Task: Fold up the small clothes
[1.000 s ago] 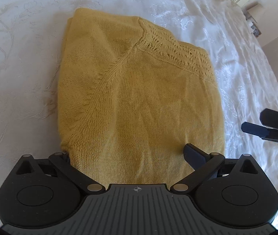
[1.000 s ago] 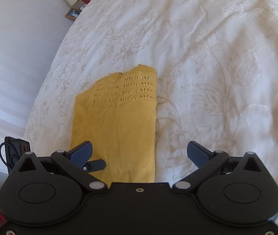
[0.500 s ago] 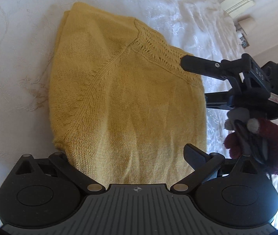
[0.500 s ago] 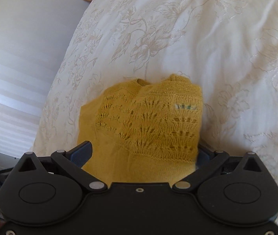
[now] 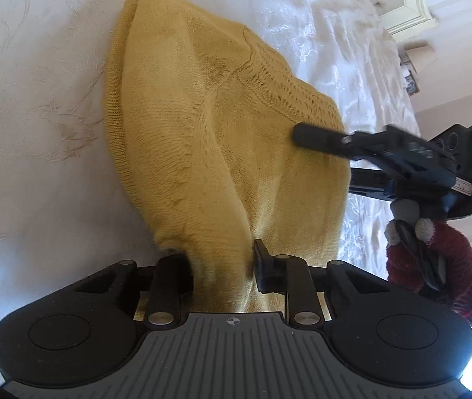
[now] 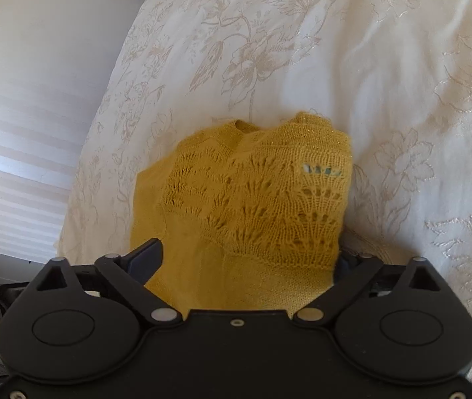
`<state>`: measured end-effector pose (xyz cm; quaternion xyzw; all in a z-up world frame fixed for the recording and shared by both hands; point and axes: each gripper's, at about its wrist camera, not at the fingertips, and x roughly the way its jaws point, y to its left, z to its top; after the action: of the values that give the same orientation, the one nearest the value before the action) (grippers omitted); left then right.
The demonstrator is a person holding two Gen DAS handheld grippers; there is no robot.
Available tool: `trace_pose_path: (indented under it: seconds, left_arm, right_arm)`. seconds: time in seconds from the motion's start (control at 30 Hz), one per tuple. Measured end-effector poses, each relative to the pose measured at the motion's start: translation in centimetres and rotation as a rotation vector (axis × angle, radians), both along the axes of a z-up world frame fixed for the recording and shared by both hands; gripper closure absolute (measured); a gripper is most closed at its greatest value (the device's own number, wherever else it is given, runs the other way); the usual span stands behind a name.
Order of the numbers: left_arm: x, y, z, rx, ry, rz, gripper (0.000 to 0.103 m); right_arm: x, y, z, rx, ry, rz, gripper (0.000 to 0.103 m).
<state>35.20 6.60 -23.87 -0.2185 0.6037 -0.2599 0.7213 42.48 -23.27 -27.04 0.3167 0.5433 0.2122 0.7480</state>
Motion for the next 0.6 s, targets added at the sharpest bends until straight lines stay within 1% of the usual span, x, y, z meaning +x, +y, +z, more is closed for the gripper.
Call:
trace_pose_path:
  seconds: [0.03,0.07,0.1,0.2,0.3,0.43,0.6]
  left_arm:
    - [0.0,0.1,0.2,-0.018,-0.005,-0.002,0.085]
    - [0.0,0.2,0.6,-0.028,-0.011,0.001,0.086]
    - [-0.1,0.2,1.0,-0.036,-0.016,0.002,0.086]
    - [-0.7,-0.2,2.4,-0.066,-0.038,-0.005,0.087]
    - [-1.8,-1.1,4.1,-0.094,-0.065,-0.030,0.087]
    - [-4.4,-3.0,5.9,-0.115,-0.086,-0.084,0.087]
    - [-9.0,-4.9,6.7,-0.126,-0.084,-0.139,0.087]
  right_arm:
    - [0.0,-0.1,0.1,-0.009,0.007,-0.003,0.055]
    - [-0.2,-0.4,0.3,-0.001,0.008,-0.014,0.056]
    - [-0.4,-0.6,0.7,0.001,0.001,-0.024,0.060]
    - [-1.7,-1.1,2.6,-0.006,-0.026,-0.049,0.064]
    - [-3.5,-1.4,4.4,0.006,-0.042,-0.068,0.065]
    - [-7.3,-2.0,6.5,0.009,-0.050,-0.079,0.065]
    - [-12.9,-3.6,7.6,0.023,-0.036,-0.098,0.065]
